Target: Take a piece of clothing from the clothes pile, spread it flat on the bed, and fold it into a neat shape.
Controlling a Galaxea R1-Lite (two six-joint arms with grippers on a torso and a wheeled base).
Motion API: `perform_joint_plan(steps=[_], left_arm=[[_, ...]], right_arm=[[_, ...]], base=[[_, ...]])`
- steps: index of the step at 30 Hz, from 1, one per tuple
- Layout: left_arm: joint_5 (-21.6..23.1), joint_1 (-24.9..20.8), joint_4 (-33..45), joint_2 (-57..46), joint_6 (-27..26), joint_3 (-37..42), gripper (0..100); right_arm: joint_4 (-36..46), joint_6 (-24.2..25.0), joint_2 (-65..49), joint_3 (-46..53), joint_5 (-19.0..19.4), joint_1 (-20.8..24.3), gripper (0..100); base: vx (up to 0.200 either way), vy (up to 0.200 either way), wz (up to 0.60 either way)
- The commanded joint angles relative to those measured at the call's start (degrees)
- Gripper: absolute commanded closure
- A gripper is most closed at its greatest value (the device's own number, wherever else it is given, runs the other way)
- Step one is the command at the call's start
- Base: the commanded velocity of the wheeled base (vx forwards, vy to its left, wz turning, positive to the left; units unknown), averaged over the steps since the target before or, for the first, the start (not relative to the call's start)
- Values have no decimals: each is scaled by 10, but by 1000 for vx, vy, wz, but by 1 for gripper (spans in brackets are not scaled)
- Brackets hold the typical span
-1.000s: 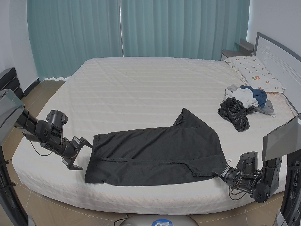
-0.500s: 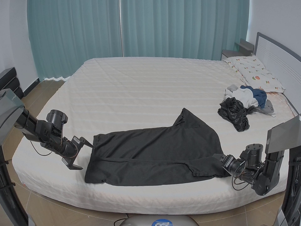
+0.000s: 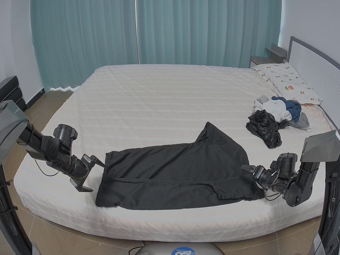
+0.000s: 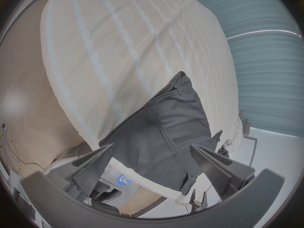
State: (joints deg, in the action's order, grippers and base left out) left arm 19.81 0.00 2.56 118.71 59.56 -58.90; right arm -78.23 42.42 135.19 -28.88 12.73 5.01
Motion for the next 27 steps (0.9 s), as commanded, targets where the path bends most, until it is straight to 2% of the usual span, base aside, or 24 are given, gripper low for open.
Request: perform_joint_plan(steps=[1,18,19,27], left_arm=[[0,-1,0,1,0,0,0],[0,-1,0,1,0,1,0],[0,-1,0,1,0,1,0],[0,-1,0,1,0,1,0]], right_arm=[[-3,-10,22,-7,11,-19,0],[-32,-25,80,-36,15,-18,0],[-32,-29,82,-36,15,-18,100],[-44,-36,89,-39,12,-23,100]], base=[[0,0,0],[0,0,0],[0,0,0],[0,0,0]])
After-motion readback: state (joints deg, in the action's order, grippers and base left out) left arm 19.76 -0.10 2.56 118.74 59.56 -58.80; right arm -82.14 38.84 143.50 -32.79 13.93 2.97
